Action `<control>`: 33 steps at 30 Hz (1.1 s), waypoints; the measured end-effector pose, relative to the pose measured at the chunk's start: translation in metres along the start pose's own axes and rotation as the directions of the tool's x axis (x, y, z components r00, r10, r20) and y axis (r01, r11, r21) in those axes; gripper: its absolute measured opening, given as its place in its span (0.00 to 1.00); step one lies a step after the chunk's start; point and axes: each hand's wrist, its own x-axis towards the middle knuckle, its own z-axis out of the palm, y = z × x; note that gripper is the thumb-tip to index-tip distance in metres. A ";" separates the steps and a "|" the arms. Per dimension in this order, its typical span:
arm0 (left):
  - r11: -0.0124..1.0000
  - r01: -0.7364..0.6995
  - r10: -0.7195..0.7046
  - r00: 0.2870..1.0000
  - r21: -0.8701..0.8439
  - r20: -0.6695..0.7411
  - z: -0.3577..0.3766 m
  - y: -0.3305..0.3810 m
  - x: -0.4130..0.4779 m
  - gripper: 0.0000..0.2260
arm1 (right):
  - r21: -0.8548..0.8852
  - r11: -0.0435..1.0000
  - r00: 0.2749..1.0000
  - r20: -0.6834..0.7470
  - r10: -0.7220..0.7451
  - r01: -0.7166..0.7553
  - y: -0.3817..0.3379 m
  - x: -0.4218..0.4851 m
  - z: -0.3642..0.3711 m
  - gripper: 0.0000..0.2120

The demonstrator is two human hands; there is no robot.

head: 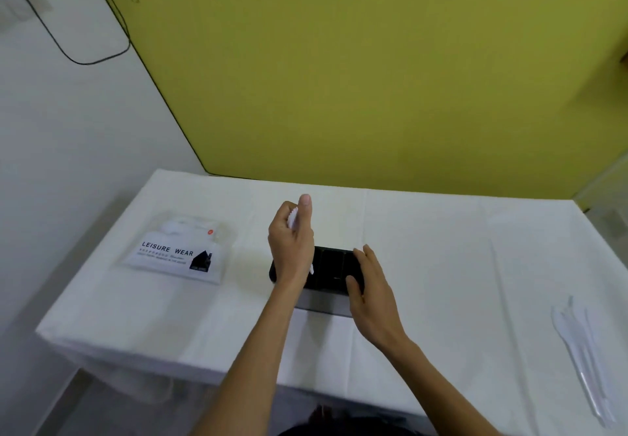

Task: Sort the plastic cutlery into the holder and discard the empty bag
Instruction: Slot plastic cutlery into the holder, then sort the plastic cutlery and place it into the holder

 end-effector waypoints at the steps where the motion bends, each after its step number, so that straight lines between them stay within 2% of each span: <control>1: 0.998 -0.001 0.000 1.000 0.057 0.006 -0.001 -0.007 -0.001 0.28 | -0.013 1.000 1.000 -0.004 -0.008 0.008 -0.001 0.000 0.002 0.24; 4: 0.981 -0.003 -0.003 0.999 0.193 0.032 0.000 -0.032 -0.006 0.26 | -0.037 0.999 1.000 -0.013 -0.017 0.017 0.000 -0.001 0.005 0.24; 9: 0.964 -0.083 0.066 0.995 0.254 0.074 0.006 -0.050 -0.014 0.07 | -0.058 0.998 0.999 -0.010 -0.036 0.035 0.002 -0.001 0.004 0.24; 12: 0.941 -0.182 0.162 0.982 0.287 0.092 0.008 -0.051 -0.014 0.01 | -0.050 0.998 0.999 -0.004 -0.045 0.045 0.003 -0.001 0.003 0.24; 16: 0.837 -0.340 0.329 0.939 0.429 0.104 0.011 -0.051 -0.017 0.03 | -0.007 0.999 0.999 -0.013 -0.040 0.040 0.003 -0.002 -0.002 0.24; 18: 0.804 -0.406 0.385 0.912 0.435 0.141 0.019 -0.044 -0.022 0.04 | 0.035 0.999 0.999 -0.054 -0.001 0.003 0.006 -0.003 -0.009 0.23; 20: 0.781 -0.481 0.422 0.877 0.399 0.231 0.036 -0.036 -0.031 0.04 | 0.068 0.997 0.992 -0.116 0.046 -0.039 0.014 -0.005 -0.020 0.23; 23: 0.785 -0.527 0.394 0.830 0.326 0.394 0.071 -0.031 -0.053 0.04 | 0.082 0.992 0.969 -0.216 0.116 -0.100 0.038 -0.011 -0.042 0.23; 27: 0.839 -0.488 0.270 0.758 0.241 0.593 0.118 -0.039 -0.091 0.05 | 0.116 0.962 0.896 -0.351 0.273 -0.248 0.085 -0.031 -0.084 0.22; 29: 0.866 -0.437 0.174 0.717 0.241 0.675 0.135 -0.046 -0.107 0.06 | 0.135 0.930 0.825 -0.430 0.367 -0.343 0.107 -0.043 -0.105 0.20; 33: 0.900 -0.367 0.028 0.588 0.235 0.808 0.166 -0.062 -0.142 0.07 | 0.158 0.800 0.630 -0.537 0.561 -0.579 0.152 -0.081 -0.154 0.19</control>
